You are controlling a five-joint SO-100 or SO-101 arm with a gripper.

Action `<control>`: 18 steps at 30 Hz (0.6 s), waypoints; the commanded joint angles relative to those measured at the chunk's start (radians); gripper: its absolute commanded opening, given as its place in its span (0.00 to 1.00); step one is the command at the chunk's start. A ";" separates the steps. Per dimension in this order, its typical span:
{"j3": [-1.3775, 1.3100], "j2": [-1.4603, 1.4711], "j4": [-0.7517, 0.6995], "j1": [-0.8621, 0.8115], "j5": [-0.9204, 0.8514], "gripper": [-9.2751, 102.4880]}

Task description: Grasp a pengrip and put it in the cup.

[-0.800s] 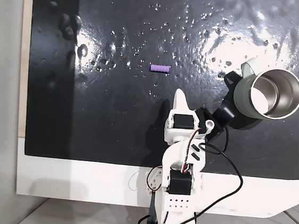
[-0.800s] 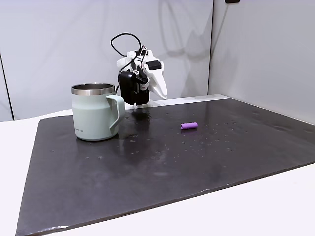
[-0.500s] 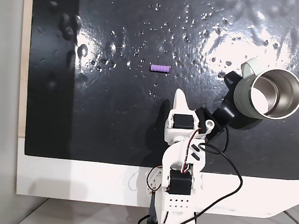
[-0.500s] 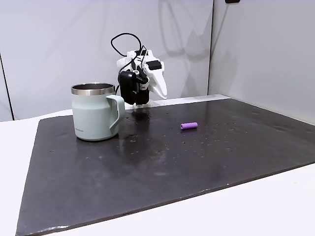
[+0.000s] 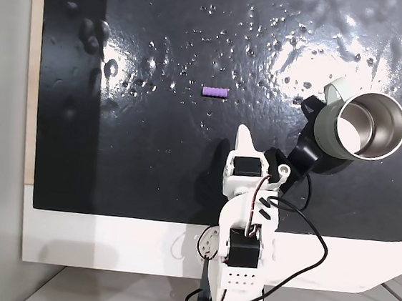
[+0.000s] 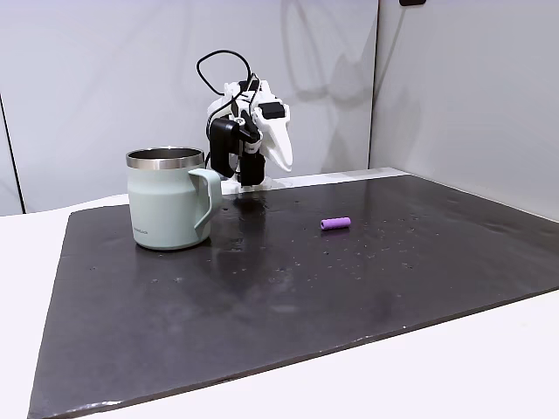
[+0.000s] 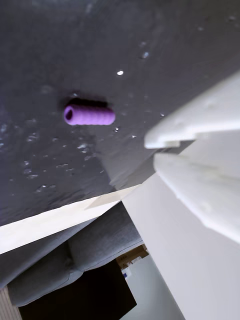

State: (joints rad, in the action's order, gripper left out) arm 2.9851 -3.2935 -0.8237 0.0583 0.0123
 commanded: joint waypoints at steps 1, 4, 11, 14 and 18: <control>-0.224 0.100 -0.071 0.067 -0.006 0.09; -0.388 0.259 -0.143 0.118 0.008 0.09; -0.755 0.618 -0.255 0.152 0.064 0.09; -0.934 0.804 -0.330 0.166 0.117 0.10; -1.129 1.039 -0.410 0.178 0.192 0.11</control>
State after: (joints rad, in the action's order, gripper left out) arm 2.0371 -2.3991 -1.1888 0.2286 0.1503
